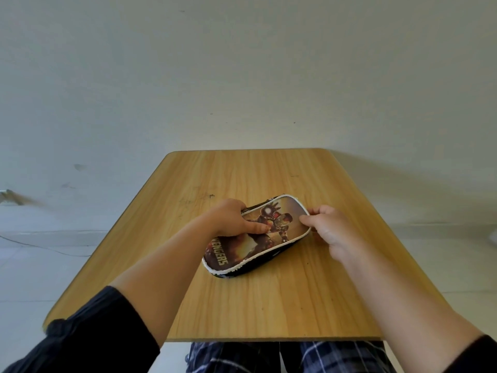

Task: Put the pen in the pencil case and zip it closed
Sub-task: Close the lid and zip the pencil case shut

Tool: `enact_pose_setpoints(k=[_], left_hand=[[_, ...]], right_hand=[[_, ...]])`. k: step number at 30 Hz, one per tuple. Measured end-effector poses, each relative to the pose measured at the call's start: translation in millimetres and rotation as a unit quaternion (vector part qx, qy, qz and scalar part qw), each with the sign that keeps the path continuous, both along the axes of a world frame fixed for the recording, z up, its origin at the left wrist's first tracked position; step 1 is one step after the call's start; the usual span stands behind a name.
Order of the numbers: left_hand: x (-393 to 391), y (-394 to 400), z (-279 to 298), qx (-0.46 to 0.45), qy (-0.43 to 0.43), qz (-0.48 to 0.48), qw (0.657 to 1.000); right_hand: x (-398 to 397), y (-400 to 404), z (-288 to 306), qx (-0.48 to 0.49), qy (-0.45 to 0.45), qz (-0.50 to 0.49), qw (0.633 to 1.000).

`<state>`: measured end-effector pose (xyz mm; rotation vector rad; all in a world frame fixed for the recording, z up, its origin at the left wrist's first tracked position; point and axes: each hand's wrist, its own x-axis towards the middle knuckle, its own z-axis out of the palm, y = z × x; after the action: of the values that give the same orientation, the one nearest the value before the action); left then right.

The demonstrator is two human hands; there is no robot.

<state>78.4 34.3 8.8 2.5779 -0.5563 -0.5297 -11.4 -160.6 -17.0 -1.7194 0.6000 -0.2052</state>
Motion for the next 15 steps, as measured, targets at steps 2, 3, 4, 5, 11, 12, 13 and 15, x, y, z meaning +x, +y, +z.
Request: enact_pose_setpoints(k=[2,3,4,5,11,12,13,15], left_hand=[[1.2,1.1,-0.6,-0.032,0.011,0.013,0.999],[1.4,1.1,-0.2,-0.04,0.013,0.012,0.999],[1.7,0.7,0.5,-0.043,0.012,0.007,0.999],[1.4,0.3,1.4,-0.044,0.011,0.0,0.999],[1.6,0.3,8.9,-0.034,-0.004,-0.043,0.999],[1.9,0.9,9.1,-0.034,-0.002,-0.047,0.998],[2.1,1.2,8.9,-0.033,-0.001,-0.051,0.998],[1.8,1.3,8.2,-0.032,0.001,-0.058,0.998]], right_hand=[[1.6,-1.7,3.0,0.01,0.002,0.017,1.0],[3.1,-2.8,4.9,0.013,-0.002,0.025,1.0],[5.4,-3.4,7.8,0.012,-0.007,0.034,0.999],[8.1,-3.8,11.4,0.007,-0.012,0.046,0.999],[21.0,-8.0,32.0,-0.016,-0.001,0.14,0.99],[22.1,-9.5,33.4,-0.023,0.0,0.144,0.989],[22.9,-10.6,34.6,-0.029,0.005,0.146,0.989],[23.2,-11.5,37.1,-0.04,0.027,0.154,0.987]])
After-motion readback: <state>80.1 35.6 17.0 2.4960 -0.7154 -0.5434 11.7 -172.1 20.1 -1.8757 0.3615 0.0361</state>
